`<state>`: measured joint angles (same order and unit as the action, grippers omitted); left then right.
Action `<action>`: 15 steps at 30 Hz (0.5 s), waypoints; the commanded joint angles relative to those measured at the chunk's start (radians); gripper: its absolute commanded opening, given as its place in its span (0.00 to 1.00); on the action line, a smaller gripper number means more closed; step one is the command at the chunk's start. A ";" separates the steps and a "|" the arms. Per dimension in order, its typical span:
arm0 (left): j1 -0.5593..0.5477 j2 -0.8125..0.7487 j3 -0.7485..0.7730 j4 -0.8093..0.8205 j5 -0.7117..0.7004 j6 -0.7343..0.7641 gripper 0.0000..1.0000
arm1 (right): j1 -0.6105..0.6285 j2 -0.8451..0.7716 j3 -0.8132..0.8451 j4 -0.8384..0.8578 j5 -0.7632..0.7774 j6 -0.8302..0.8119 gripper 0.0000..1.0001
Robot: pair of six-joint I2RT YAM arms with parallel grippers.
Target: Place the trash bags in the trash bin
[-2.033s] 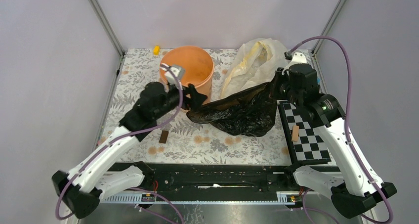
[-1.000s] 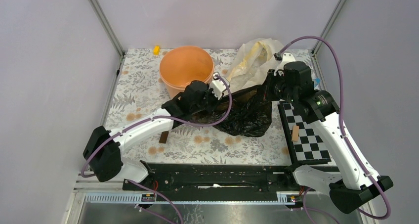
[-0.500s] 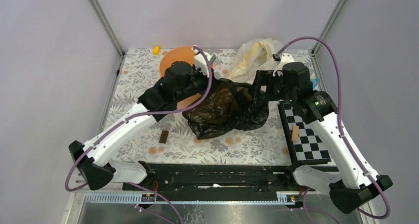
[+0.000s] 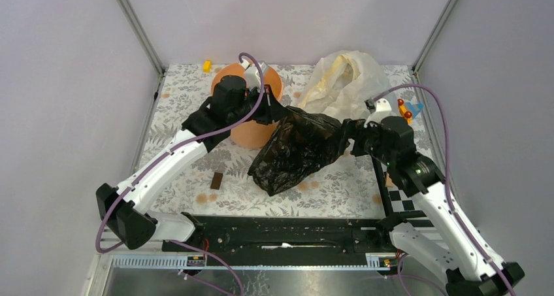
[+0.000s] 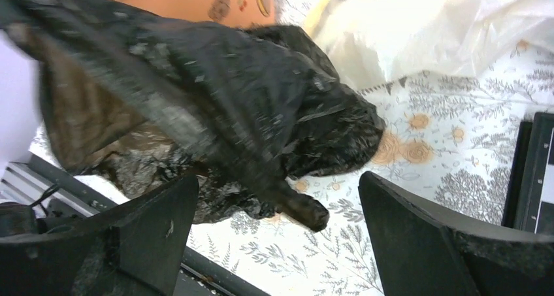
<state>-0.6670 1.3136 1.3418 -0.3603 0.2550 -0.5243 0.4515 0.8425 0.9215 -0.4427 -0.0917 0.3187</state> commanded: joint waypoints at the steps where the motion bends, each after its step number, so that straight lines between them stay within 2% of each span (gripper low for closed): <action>1: 0.020 0.011 -0.046 0.142 0.086 -0.096 0.00 | 0.003 -0.065 -0.006 0.115 -0.037 -0.013 1.00; 4: 0.025 0.006 -0.053 0.169 0.081 -0.125 0.00 | 0.003 -0.080 -0.046 0.111 -0.004 -0.015 1.00; 7: 0.043 -0.020 -0.087 0.250 0.100 -0.169 0.00 | 0.003 -0.128 -0.170 0.227 -0.026 0.013 1.00; 11: 0.097 -0.024 -0.101 0.279 0.108 -0.200 0.00 | 0.003 -0.173 -0.323 0.418 -0.094 0.091 1.00; 15: 0.152 -0.026 -0.145 0.366 0.169 -0.266 0.00 | 0.003 -0.145 -0.403 0.547 -0.087 0.129 0.97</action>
<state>-0.5568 1.3228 1.2263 -0.1356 0.3573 -0.7162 0.4515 0.6868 0.5499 -0.1112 -0.1516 0.3931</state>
